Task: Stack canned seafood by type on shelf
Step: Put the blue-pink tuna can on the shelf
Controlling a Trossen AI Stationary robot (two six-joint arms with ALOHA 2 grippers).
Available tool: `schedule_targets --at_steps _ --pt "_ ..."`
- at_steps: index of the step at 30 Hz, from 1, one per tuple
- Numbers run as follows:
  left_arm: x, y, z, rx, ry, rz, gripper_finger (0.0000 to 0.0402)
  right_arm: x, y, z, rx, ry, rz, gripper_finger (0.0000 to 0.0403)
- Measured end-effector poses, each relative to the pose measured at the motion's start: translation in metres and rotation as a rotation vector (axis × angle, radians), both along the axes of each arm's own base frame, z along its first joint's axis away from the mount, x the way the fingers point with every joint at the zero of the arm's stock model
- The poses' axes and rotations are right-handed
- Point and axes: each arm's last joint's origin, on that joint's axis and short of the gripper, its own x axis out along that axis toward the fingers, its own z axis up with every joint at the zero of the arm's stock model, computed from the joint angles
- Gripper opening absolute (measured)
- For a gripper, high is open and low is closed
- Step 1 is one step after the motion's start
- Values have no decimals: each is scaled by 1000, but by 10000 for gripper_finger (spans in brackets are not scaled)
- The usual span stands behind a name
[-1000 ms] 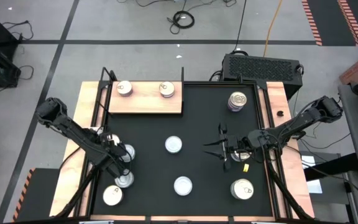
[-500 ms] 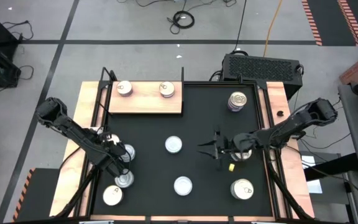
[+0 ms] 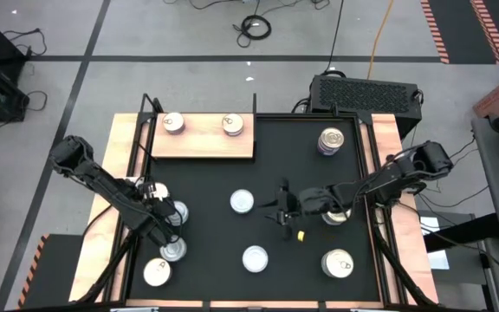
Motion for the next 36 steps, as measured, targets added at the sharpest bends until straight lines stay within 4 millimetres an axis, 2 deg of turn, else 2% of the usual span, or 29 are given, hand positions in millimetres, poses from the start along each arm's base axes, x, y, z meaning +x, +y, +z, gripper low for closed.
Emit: schedule_targets --at_steps 5,22,27,36 --pt "3 -2 6 1 -8 -1 2 6 2 2 -11 55 -1 105" --pt "19 -9 57 120 -73 -70 0 6 2 1 -11 61 -4 105" --pt "27 2 60 150 -43 -91 0 6 2 1 -10 58 -4 105" --pt "43 44 67 238 19 -115 0 7 2 2 -9 51 -4 105"
